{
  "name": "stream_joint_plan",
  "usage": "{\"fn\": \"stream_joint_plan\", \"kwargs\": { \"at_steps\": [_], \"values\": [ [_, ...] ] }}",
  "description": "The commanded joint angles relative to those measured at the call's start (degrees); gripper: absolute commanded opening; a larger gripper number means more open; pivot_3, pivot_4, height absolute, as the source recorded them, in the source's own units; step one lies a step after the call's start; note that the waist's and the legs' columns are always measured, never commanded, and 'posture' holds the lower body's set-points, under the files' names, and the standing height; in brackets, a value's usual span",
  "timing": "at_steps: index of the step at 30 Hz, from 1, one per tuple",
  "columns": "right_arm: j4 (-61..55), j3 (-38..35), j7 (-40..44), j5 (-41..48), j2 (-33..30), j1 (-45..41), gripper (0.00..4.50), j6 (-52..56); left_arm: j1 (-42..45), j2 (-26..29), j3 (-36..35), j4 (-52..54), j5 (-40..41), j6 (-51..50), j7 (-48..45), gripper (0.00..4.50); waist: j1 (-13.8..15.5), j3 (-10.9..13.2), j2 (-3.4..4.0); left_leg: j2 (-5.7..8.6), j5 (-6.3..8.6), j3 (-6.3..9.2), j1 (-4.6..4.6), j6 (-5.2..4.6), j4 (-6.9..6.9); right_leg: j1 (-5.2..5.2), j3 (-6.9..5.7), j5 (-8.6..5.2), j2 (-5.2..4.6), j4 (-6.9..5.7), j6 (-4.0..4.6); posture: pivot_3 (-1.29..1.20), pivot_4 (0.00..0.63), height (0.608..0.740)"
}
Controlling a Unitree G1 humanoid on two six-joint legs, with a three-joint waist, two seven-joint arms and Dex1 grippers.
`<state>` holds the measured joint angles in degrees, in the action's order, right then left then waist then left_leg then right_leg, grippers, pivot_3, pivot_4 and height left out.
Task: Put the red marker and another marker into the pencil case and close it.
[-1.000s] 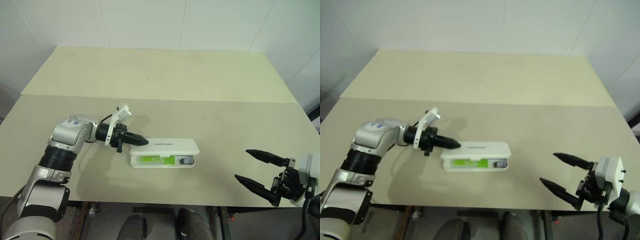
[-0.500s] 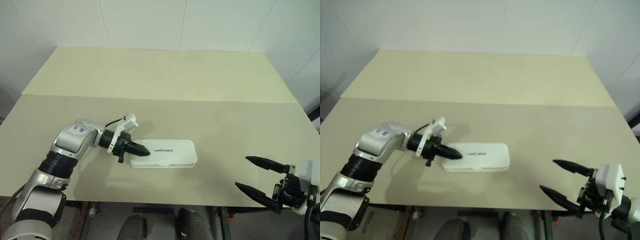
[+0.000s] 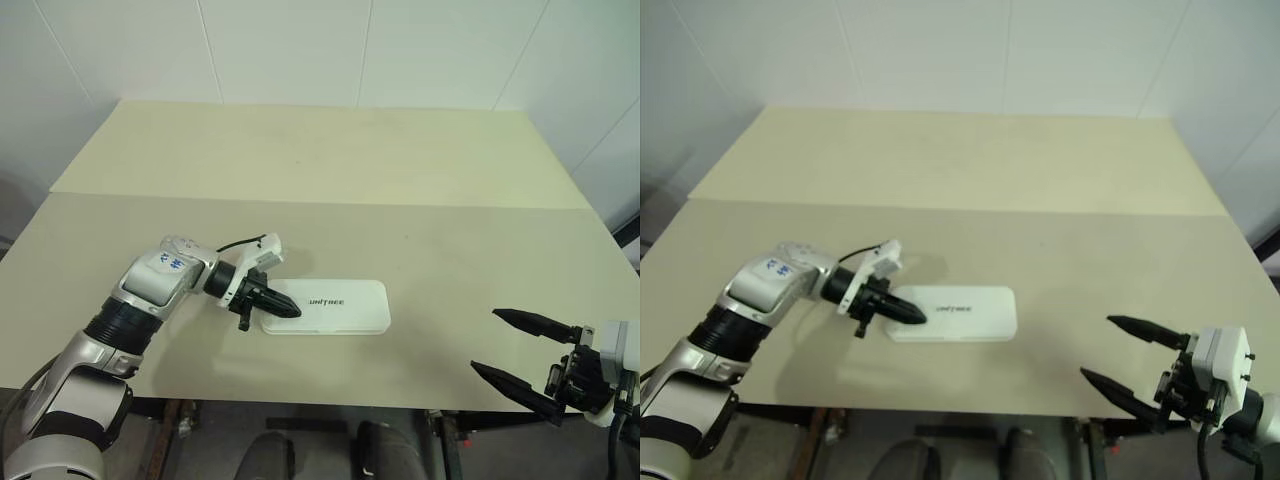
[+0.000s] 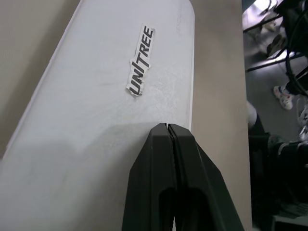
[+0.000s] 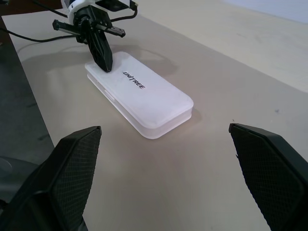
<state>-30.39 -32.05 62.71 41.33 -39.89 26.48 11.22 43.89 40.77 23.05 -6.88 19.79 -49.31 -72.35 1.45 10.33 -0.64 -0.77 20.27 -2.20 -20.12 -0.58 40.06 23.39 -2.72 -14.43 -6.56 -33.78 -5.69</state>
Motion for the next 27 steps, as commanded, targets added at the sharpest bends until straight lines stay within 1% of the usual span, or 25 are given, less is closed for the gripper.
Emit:
{"fn": "stream_joint_plan", "kwargs": {
  "at_steps": [1, 9, 11, 13, 15, 17, 19, 22, 27],
  "values": [
    [-0.5, -0.4, -0.7, -0.4, 0.4, -0.4, 4.50, -0.9, -1.3, -0.7, 0.2, -0.8, -3.2, 2.3, 2.8, 0.04, 0.0, 0.0, 0.01, -0.01, -0.03, -0.01, 0.00, -0.02, 0.01, -0.01, 0.03, 0.00, -0.04, -0.01, -0.01, 0.00, 0.150, 0.740],
    [1.6, 1.3, -0.9, -1.6, -0.3, -3.6, 4.50, -0.8, -5.0, -2.6, -9.7, 5.6, 0.9, 14.5, 3.5, 0.04, -0.2, 0.1, -0.06, -0.03, -0.18, 0.00, -0.09, 0.01, 0.00, 0.14, 0.08, 0.17, -0.04, -0.10, -0.16, 0.00, 0.150, 0.740],
    [2.7, 2.2, -0.7, -2.0, -0.8, -5.5, 4.50, -0.7, -6.4, -4.1, -13.4, 6.1, 2.4, 18.5, 4.4, 0.04, -0.3, 0.1, -0.06, -0.04, -0.12, -0.03, -0.10, 0.01, -0.02, 0.21, 0.08, 0.27, -0.05, -0.15, -0.34, 0.00, 0.150, 0.740],
    [4.0, 3.1, -0.4, -2.4, -1.2, -7.4, 4.50, -0.8, -7.0, -6.7, -16.8, 4.8, 2.5, 22.8, 7.0, 0.04, -0.1, 0.1, -0.05, -0.06, -0.07, 0.00, -0.10, 0.01, -0.04, 0.21, 0.03, 0.59, -0.05, -0.16, -0.90, 0.00, 0.150, 0.740],
    [5.0, 4.0, 0.0, -2.9, -1.4, -9.0, 4.50, -0.8, -7.4, -9.3, -20.0, 3.6, 2.6, 27.6, 10.0, 0.04, 0.0, 0.1, -0.04, -0.02, -0.05, 0.01, -0.16, 0.00, -0.07, 0.24, 0.00, 0.59, -0.05, -0.10, -0.91, 0.00, 0.150, 0.740],
    [6.0, 4.8, 0.3, -3.4, -1.6, -10.4, 4.50, -0.9, -7.5, -10.8, -21.8, 3.0, 2.2, 29.7, 12.1, 0.04, 0.1, 0.1, -0.05, -0.01, -0.03, 0.06, -0.21, -0.01, -0.06, 0.24, -0.07, 0.60, -0.05, -0.04, -0.92, 0.00, 0.150, 0.740],
    [7.8, 5.8, 1.1, -3.6, -2.1, -12.9, 4.50, -0.9, -7.2, -13.7, -24.8, 2.2, 3.0, 35.0, 14.3, 0.42, 0.0, 0.1, -0.05, 0.05, -0.01, 0.05, -0.22, -0.03, -0.07, 0.24, -0.07, 0.61, -0.06, 0.01, -0.94, 0.00, 0.150, 0.740],
    [10.2, 7.1, 2.3, -4.0, -3.0, -16.0, 4.50, -0.9, -7.4, -15.4, -26.8, 2.0, 4.1, 37.5, 14.7, 1.28, 0.0, 0.1, -0.07, 0.05, 0.01, -0.03, -0.25, -0.06, -0.06, 0.22, -0.06, 0.68, -0.06, 0.07, -1.06, 0.00, 0.150, 0.740],
    [14.2, 9.6, 4.2, -5.2, -3.8, -21.1, 4.50, -1.3, -9.2, -16.2, -28.5, 2.3, 6.9, 39.6, 13.1, 3.09, -0.2, 0.1, -0.07, 0.01, 0.03, -0.09, -0.24, 0.00, -0.07, 0.23, -0.08, 0.68, -0.03, 0.08, -1.06, 0.00, 0.150, 0.740]
  ]
}}
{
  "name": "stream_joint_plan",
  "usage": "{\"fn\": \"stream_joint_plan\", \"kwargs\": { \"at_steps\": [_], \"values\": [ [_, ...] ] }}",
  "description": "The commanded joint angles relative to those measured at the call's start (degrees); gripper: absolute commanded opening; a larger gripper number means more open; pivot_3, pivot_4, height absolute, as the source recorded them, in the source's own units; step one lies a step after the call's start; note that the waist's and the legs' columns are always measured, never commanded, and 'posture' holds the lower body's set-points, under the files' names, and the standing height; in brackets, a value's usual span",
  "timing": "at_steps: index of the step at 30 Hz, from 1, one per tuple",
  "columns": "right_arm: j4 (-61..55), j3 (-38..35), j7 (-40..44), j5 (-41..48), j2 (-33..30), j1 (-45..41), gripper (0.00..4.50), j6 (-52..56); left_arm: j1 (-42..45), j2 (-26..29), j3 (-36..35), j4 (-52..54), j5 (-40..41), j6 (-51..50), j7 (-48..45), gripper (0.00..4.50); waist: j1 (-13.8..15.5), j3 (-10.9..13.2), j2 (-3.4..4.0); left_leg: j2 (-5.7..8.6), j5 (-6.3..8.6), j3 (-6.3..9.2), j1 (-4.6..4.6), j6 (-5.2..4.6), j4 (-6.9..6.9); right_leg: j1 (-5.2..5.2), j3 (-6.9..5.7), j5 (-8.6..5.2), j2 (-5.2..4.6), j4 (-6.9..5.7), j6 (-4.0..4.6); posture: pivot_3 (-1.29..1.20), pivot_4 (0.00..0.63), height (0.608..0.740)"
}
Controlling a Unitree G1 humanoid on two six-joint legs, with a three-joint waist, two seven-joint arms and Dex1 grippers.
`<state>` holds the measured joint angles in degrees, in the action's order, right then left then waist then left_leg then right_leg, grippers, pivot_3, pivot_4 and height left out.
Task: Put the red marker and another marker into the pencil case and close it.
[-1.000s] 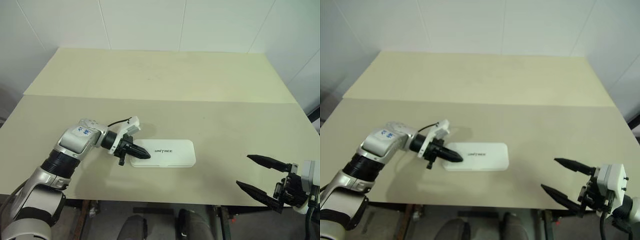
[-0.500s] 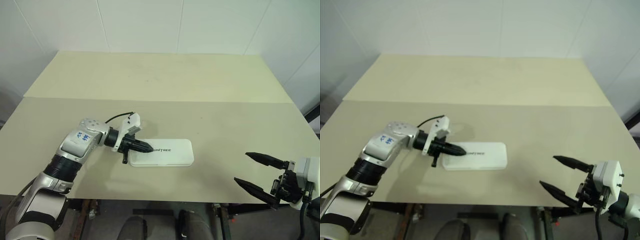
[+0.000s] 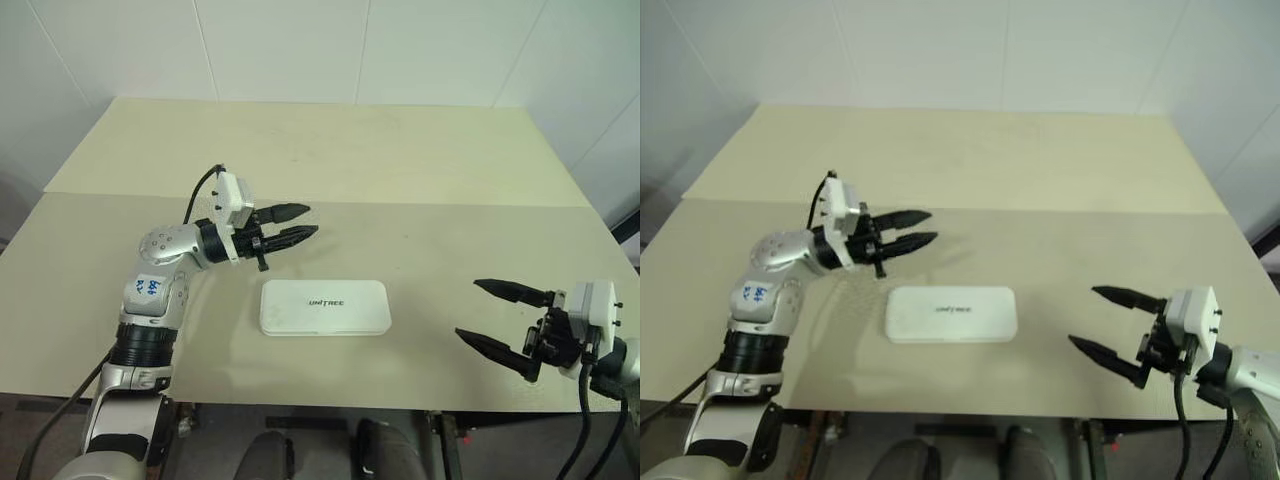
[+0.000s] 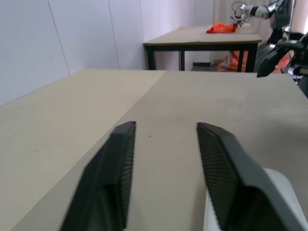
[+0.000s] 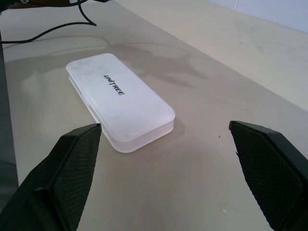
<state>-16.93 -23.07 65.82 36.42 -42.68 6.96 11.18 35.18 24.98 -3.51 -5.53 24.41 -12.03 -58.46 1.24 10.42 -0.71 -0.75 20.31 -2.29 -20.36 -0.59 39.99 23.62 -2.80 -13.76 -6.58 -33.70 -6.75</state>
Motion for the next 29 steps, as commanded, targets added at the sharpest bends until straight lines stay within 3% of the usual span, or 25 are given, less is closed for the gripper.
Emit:
{"fn": "stream_joint_plan", "kwargs": {
  "at_steps": [1, 4, 7, 12, 14, 16, 29],
  "values": [
    [1.4, 1.2, 1.3, -0.5, -1.1, -2.7, 4.50, -1.2, -0.8, -0.5, -2.2, 1.2, 3.0, 2.5, -1.2, 3.43, 0.1, 0.0, 0.01, -0.01, 0.00, 0.01, 0.00, 0.02, 0.00, 0.00, -0.02, 0.00, 0.01, 0.00, 0.00, 0.00, 0.150, 0.740],
    [3.2, 2.4, 2.5, -0.8, -1.7, -5.5, 4.50, -0.7, -1.4, -0.9, -3.2, 1.9, 5.3, 2.7, -2.1, 4.47, 0.1, 0.0, 0.01, -0.01, 0.00, 0.01, 0.00, 0.02, 0.01, 0.00, -0.02, 0.00, 0.01, 0.04, 0.00, 0.00, 0.150, 0.740],
    [2.9, 2.6, 3.7, -0.3, -2.9, -6.4, 4.50, 0.5, -3.7, 1.6, -4.8, 2.1, 8.5, 2.2, -7.4, 4.49, 0.1, 0.0, 0.01, 0.00, 0.00, 0.00, 0.00, 0.03, 0.01, 0.00, -0.02, 0.00, -0.02, 0.06, 0.00, 0.00, 0.150, 0.740],
    [4.6, 1.5, 6.2, 0.2, -5.6, -6.8, 4.50, 1.1, -4.6, 7.1, -3.3, -5.3, 6.1, 8.0, -19.1, 4.49, 0.1, 0.0, 0.03, -0.05, 0.03, -0.01, 0.00, 0.11, -0.02, 0.01, -0.10, -0.04, 0.03, 0.11, 0.06, 0.00, 0.150, 0.740],
    [4.4, 1.2, 6.6, 0.3, -6.3, -7.1, 4.50, 1.6, -5.3, 12.2, -0.3, -10.5, 2.8, 12.6, -29.1, 4.49, 0.1, 0.0, 0.03, -0.04, 0.05, -0.02, 0.00, 0.08, -0.01, 0.00, -0.10, -0.04, 0.02, 0.16, 0.06, 0.00, 0.150, 0.740],
    [4.1, 1.1, 6.9, 0.9, -6.7, -7.7, 4.50, 2.2, -3.6, 15.2, 2.0, -17.3, -2.1, 19.0, -32.2, 4.49, 0.0, 0.0, 0.07, -0.06, 0.07, -0.13, 0.00, 0.07, -0.03, 0.04, -0.13, -0.07, 0.03, 0.15, 0.12, 0.00, 0.150, 0.740],
    [0.9, -0.2, 4.1, 0.5, -4.9, -6.6, 4.50, 0.8, 4.0, 12.8, 5.3, -28.0, -2.3, 27.2, -33.4, 4.49, 0.1, 0.0, 0.07, -0.09, 0.12, -0.07, -0.21, 0.12, -0.03, 0.11, -0.22, -0.04, 0.00, 0.08, 0.06, 0.00, 0.150, 0.740]
  ]
}}
